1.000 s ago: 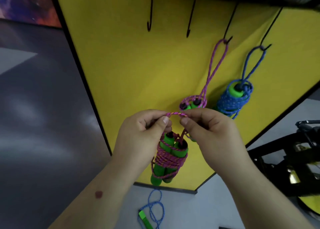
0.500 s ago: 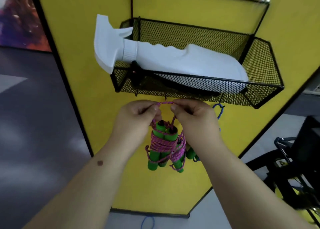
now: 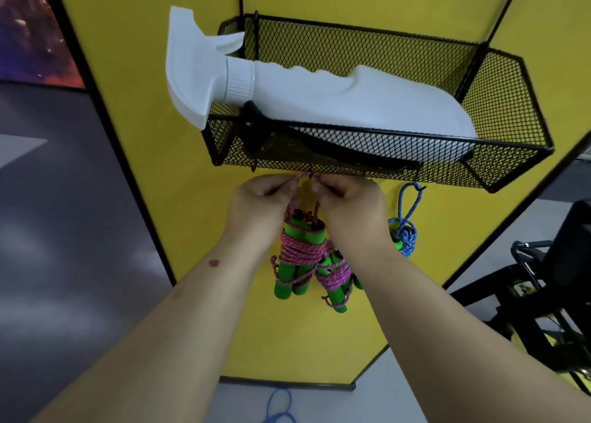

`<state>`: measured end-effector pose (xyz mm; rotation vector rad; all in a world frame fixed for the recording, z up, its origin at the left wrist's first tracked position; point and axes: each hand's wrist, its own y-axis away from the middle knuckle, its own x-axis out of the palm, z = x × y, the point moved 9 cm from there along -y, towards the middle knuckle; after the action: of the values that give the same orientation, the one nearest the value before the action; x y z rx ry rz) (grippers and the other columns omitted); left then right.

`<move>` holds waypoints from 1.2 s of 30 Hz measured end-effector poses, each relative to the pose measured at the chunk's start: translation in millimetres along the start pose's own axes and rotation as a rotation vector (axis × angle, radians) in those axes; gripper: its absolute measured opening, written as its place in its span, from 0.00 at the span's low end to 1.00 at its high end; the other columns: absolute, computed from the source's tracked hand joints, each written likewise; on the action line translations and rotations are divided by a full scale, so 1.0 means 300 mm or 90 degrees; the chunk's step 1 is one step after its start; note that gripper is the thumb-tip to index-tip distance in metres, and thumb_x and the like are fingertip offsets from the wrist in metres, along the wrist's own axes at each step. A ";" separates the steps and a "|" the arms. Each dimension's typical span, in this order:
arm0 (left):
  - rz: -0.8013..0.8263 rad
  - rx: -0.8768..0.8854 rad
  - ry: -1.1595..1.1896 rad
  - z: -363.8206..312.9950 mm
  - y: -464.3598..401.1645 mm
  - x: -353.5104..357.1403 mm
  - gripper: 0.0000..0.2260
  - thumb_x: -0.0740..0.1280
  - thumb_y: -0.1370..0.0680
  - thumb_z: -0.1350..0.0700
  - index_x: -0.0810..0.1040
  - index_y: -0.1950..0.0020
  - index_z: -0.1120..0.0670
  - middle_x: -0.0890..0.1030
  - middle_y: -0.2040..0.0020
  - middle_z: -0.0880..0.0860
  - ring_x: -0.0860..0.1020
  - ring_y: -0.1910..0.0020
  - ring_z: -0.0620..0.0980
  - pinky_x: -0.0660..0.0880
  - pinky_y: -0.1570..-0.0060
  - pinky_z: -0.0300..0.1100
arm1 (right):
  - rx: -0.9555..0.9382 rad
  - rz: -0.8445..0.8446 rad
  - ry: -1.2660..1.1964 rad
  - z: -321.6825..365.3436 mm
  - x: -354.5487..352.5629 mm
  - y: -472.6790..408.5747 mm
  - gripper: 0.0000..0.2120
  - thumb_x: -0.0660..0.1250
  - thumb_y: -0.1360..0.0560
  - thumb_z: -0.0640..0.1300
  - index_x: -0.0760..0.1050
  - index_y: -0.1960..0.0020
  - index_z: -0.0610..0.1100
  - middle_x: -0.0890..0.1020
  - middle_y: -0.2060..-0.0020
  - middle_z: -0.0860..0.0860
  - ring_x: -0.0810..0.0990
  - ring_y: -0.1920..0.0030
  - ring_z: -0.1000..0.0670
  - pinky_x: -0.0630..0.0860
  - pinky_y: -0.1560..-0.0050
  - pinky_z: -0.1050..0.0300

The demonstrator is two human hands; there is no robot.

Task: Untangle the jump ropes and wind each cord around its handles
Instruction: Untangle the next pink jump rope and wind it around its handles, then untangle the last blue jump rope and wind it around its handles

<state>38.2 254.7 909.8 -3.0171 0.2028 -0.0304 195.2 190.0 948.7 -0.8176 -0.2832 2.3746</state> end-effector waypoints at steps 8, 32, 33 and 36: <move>-0.048 0.104 -0.262 -0.022 0.092 -0.086 0.05 0.69 0.21 0.52 0.86 0.52 0.47 0.85 0.59 0.43 0.81 0.61 0.39 0.80 0.58 0.43 | -0.004 0.005 0.069 -0.025 -0.032 0.062 0.05 0.70 0.24 0.49 0.84 0.56 0.52 0.83 0.65 0.57 0.80 0.63 0.54 0.78 0.63 0.53; 0.150 0.178 -0.799 1.543 0.712 -0.069 0.31 0.61 0.19 0.48 0.53 0.19 0.49 0.58 0.20 0.54 0.55 0.21 0.58 0.56 0.25 0.59 | 0.010 0.321 0.422 -1.339 0.696 1.154 0.33 0.49 0.20 0.64 0.44 0.19 0.55 0.47 0.18 0.48 0.44 0.19 0.43 0.46 0.21 0.39; 0.160 0.167 -0.811 1.658 0.726 -0.071 0.32 0.61 0.20 0.48 0.51 0.19 0.49 0.57 0.19 0.54 0.54 0.20 0.59 0.56 0.25 0.59 | 0.017 0.336 0.428 -1.426 0.752 1.201 0.33 0.48 0.20 0.65 0.43 0.19 0.55 0.46 0.18 0.48 0.43 0.19 0.42 0.45 0.21 0.39; 0.187 0.144 -0.838 1.980 0.770 -0.075 0.35 0.62 0.21 0.48 0.48 0.18 0.48 0.55 0.19 0.55 0.52 0.20 0.60 0.55 0.25 0.61 | 0.031 0.377 0.449 -1.673 0.908 1.349 0.33 0.47 0.20 0.65 0.42 0.19 0.56 0.45 0.18 0.47 0.43 0.19 0.41 0.44 0.22 0.38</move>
<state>1.9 99.1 292.3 -2.1421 0.4216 1.6821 141.6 36.5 268.0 -1.8309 0.3514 2.3819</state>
